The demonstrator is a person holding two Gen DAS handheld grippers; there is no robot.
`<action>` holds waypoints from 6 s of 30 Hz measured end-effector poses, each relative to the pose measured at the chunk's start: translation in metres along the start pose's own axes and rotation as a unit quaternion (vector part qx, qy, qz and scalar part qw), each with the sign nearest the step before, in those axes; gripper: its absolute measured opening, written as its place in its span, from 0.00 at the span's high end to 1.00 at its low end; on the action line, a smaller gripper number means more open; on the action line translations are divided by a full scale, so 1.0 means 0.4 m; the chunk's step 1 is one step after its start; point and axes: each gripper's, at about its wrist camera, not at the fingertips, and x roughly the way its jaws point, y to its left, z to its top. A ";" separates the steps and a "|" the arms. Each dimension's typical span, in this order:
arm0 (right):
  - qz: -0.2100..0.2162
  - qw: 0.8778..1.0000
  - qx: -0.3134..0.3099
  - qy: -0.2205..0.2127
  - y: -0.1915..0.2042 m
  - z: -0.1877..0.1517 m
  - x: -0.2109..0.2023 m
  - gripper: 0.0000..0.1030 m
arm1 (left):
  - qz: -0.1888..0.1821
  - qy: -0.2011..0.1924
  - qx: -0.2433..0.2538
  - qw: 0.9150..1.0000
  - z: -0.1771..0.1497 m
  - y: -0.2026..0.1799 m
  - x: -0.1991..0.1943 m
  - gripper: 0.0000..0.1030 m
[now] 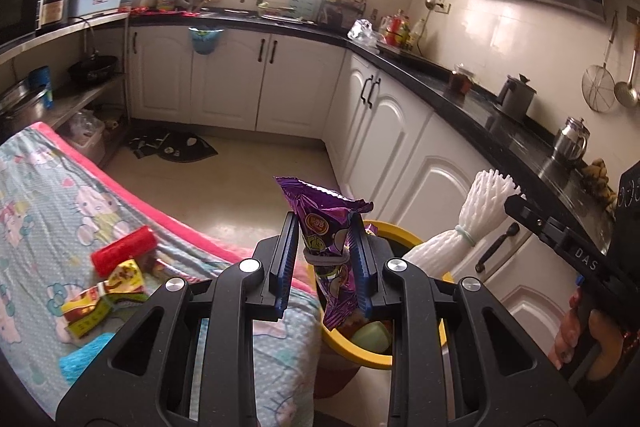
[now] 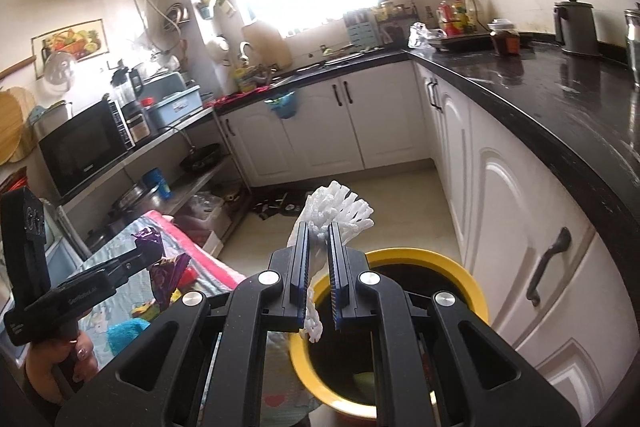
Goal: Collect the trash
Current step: 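Carry the purple wrapper and white glove over the yellow bin, then open both tools to drop the wrapper and glove into the bin, then move both open tools back over the items on the bed, then grasp the red snack wrapper with the left tool while the right tool grasps the blue towel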
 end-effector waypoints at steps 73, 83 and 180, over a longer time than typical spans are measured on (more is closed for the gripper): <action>-0.069 0.996 0.041 0.049 -0.130 -0.086 0.097 0.38 | 0.028 0.065 -0.009 0.997 -0.053 -0.058 0.177 0.10; -0.055 0.998 0.013 0.033 -0.071 -0.060 0.070 0.31 | 0.041 0.045 -0.021 0.998 -0.049 -0.022 0.110 0.10; 0.162 0.945 -0.075 0.273 0.492 -0.307 0.448 0.44 | 0.081 0.130 -0.148 0.977 -0.384 0.437 -0.181 0.38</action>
